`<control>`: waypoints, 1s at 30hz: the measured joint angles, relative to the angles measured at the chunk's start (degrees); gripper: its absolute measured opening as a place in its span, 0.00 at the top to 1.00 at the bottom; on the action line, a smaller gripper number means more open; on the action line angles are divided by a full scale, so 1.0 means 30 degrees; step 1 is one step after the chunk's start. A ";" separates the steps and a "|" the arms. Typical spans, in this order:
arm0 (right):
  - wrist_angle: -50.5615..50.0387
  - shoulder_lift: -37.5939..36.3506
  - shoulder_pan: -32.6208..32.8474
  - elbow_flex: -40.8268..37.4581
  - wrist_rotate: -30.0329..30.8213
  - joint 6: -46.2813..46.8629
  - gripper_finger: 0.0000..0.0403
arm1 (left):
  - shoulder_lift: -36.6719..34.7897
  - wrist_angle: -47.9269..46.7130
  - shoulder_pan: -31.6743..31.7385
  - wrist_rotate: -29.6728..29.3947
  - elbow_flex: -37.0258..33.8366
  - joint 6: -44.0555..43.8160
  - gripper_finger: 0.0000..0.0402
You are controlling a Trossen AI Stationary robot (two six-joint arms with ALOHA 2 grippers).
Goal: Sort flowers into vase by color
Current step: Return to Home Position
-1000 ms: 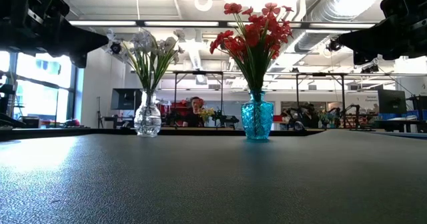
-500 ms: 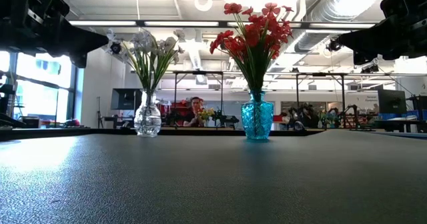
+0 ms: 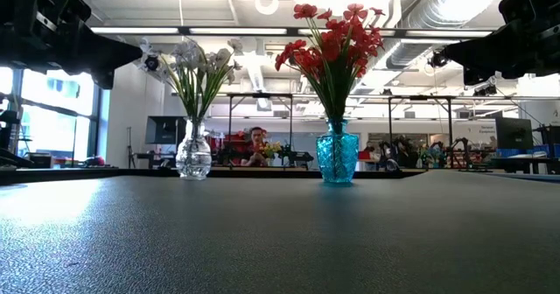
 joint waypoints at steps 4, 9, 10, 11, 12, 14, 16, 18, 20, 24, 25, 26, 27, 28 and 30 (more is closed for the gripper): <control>0.0000 0.0000 0.0000 0.0000 0.0000 0.0000 1.00 | 0.0000 0.0004 0.0000 0.0000 0.0000 0.0000 1.00; 0.0000 0.0000 0.0004 0.0000 0.0000 0.0000 1.00 | 0.0000 -0.0002 -0.0005 0.0000 0.0000 0.0005 1.00; 0.0000 0.0000 0.0002 0.0000 0.0002 0.0000 1.00 | 0.0000 0.0000 0.0000 0.0000 0.0000 0.0007 1.00; 0.0000 0.0000 0.0002 0.0000 0.0000 0.0000 1.00 | 0.0000 -0.0002 0.0000 0.0000 0.0000 0.0001 1.00; 0.0000 0.0000 -0.0003 0.0000 0.0000 0.0000 1.00 | 0.0000 -0.0001 0.0000 0.0000 0.0000 0.0006 1.00; 0.0000 0.0000 -0.0003 0.0000 0.0000 0.0000 1.00 | 0.0000 -0.0002 -0.0007 0.0000 0.0000 0.0007 1.00; 0.0000 0.0000 -0.0002 0.0000 0.0000 0.0001 1.00 | 0.0000 0.0005 0.0000 0.0000 0.0000 0.0000 1.00; 0.0000 0.0000 -0.0003 0.0000 0.0000 0.0000 1.00 | 0.0000 0.0002 -0.0004 0.0000 0.0000 0.0004 1.00; 0.0000 0.0000 -0.0001 0.0000 0.0000 0.0000 1.00 | 0.0000 -0.0001 -0.0004 0.0000 0.0000 0.0007 1.00; 0.0000 0.0000 0.0004 0.0000 0.0000 0.0000 1.00 | 0.0000 0.0004 -0.0007 0.0000 0.0000 0.0007 1.00; 0.0000 0.0000 0.0000 0.0000 0.0000 0.0000 1.00 | 0.0000 -0.0002 0.0000 0.0000 0.0000 0.0007 1.00; 0.0000 0.0000 -0.0001 0.0000 0.0001 0.0000 1.00 | 0.0000 -0.0002 -0.0007 0.0000 0.0000 0.0007 1.00; 0.0000 0.0000 -0.0001 0.0000 0.0002 0.0000 1.00 | 0.0000 0.0002 -0.0003 0.0000 0.0000 0.0007 1.00; -0.0003 0.0000 0.0002 0.0000 0.0000 0.0003 1.00 | 0.0000 0.0004 -0.0001 0.0000 0.0000 0.0001 1.00; -0.0004 0.0000 0.0000 0.0000 0.0003 0.0003 1.00 | 0.0000 0.0005 0.0000 0.0000 0.0000 0.0007 1.00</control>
